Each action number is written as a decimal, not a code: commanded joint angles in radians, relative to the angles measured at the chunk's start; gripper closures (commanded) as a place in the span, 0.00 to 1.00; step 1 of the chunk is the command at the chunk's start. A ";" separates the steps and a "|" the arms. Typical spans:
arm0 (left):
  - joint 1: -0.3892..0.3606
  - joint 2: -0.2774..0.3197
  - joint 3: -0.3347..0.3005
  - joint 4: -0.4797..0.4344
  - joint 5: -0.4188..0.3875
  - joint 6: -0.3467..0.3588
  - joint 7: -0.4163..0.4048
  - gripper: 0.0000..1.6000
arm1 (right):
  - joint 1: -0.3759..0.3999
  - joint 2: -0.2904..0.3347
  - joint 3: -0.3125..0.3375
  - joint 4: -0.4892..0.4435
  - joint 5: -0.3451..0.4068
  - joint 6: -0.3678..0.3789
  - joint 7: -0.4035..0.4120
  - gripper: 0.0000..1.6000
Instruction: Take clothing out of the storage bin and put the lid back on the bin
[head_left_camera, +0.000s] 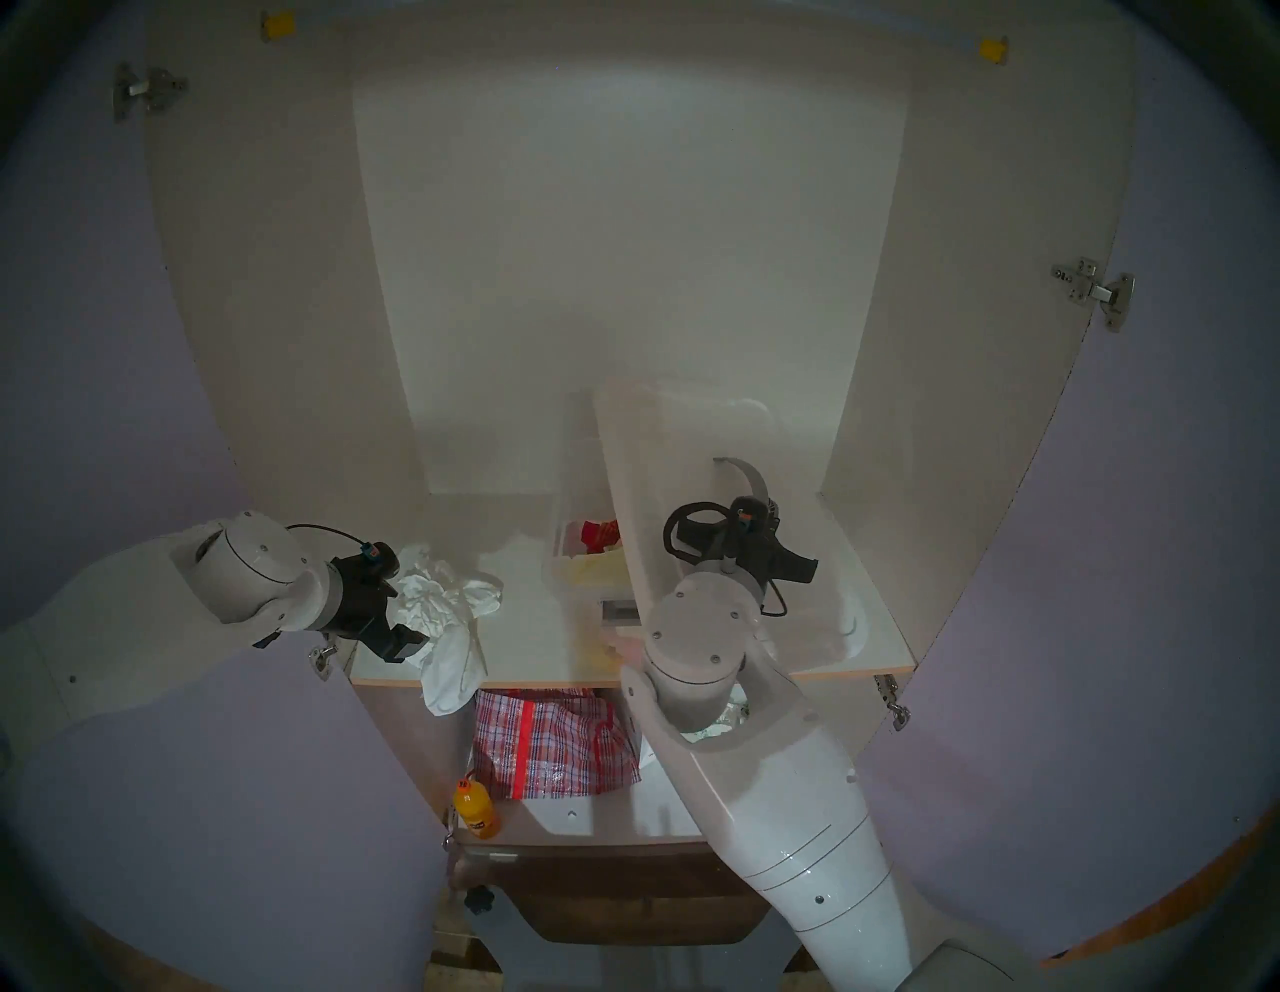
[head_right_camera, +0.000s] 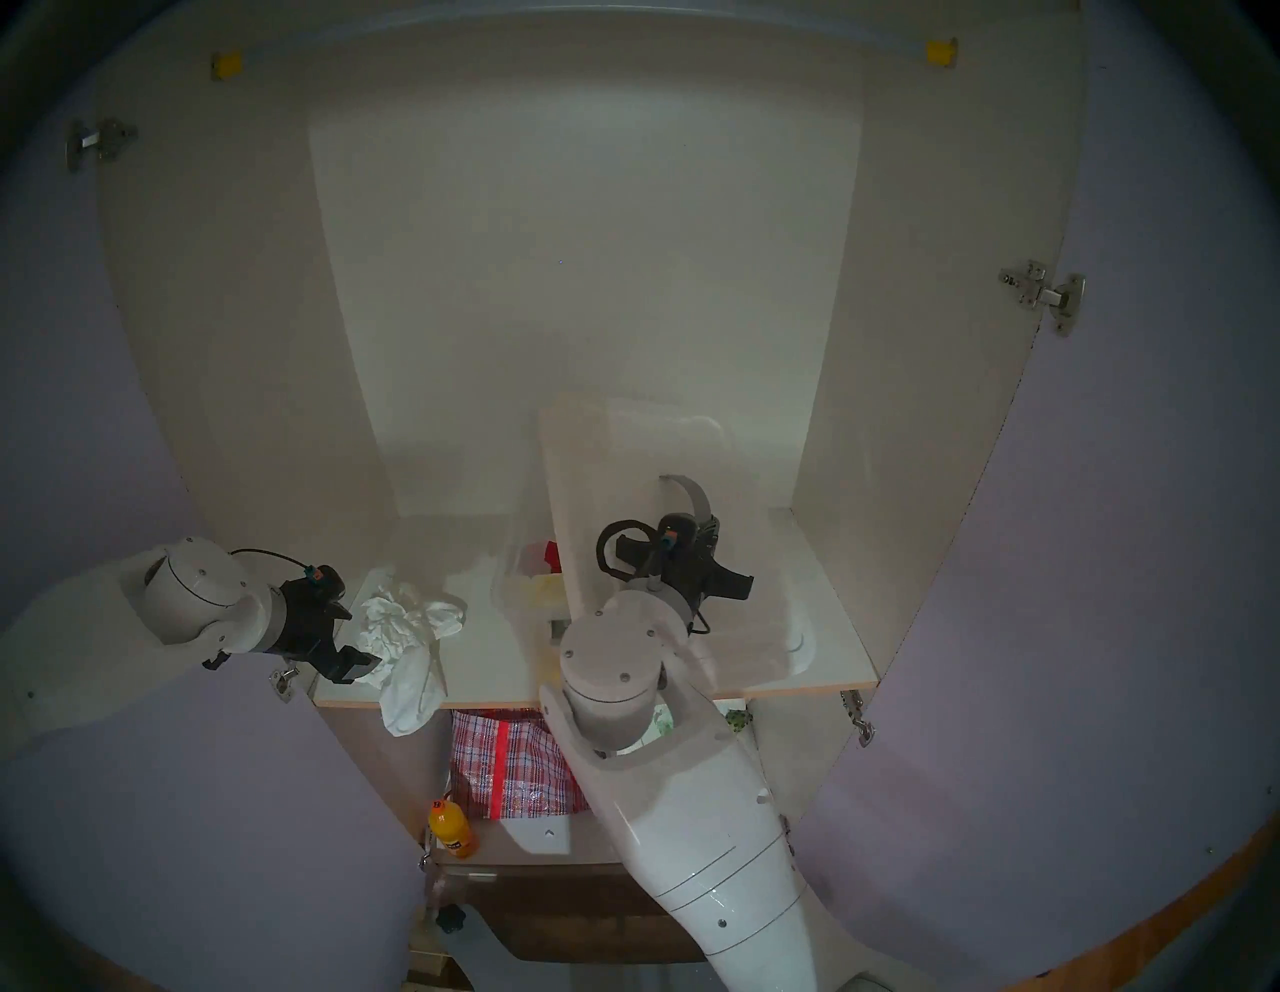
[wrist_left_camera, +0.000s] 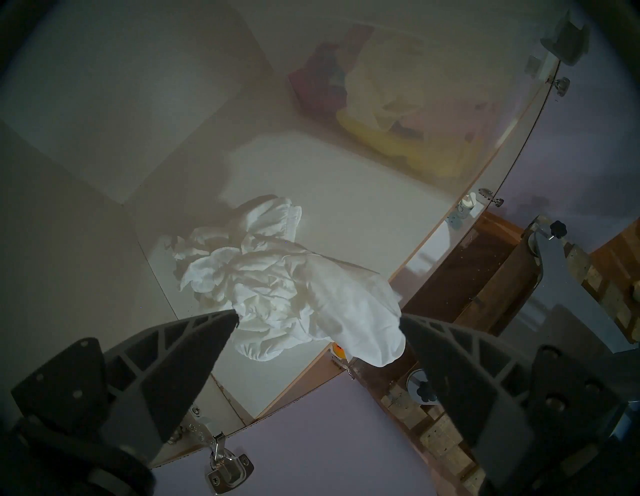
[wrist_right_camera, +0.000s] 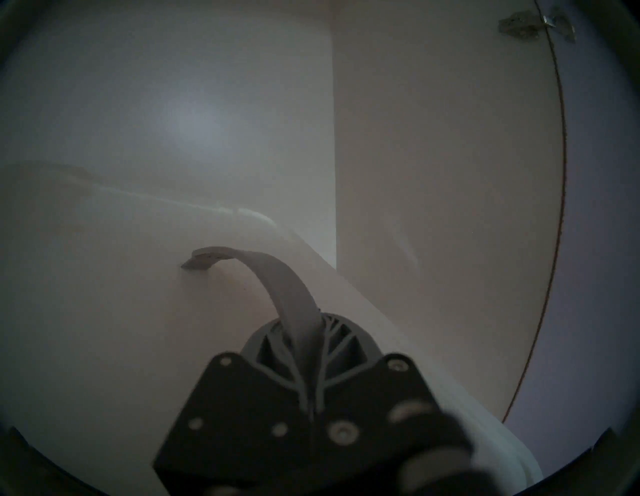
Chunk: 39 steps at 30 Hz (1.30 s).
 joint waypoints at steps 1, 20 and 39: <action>-0.023 0.004 -0.019 -0.008 0.000 -0.006 -0.002 0.00 | 0.083 -0.038 -0.142 0.041 0.033 0.023 -0.125 1.00; -0.025 0.006 -0.019 -0.009 0.000 -0.007 -0.006 0.00 | 0.284 -0.205 -0.166 0.444 0.156 -0.054 -0.347 1.00; -0.025 0.006 -0.019 -0.009 0.000 -0.007 -0.006 0.00 | 0.419 -0.258 -0.156 0.681 0.165 -0.127 -0.328 1.00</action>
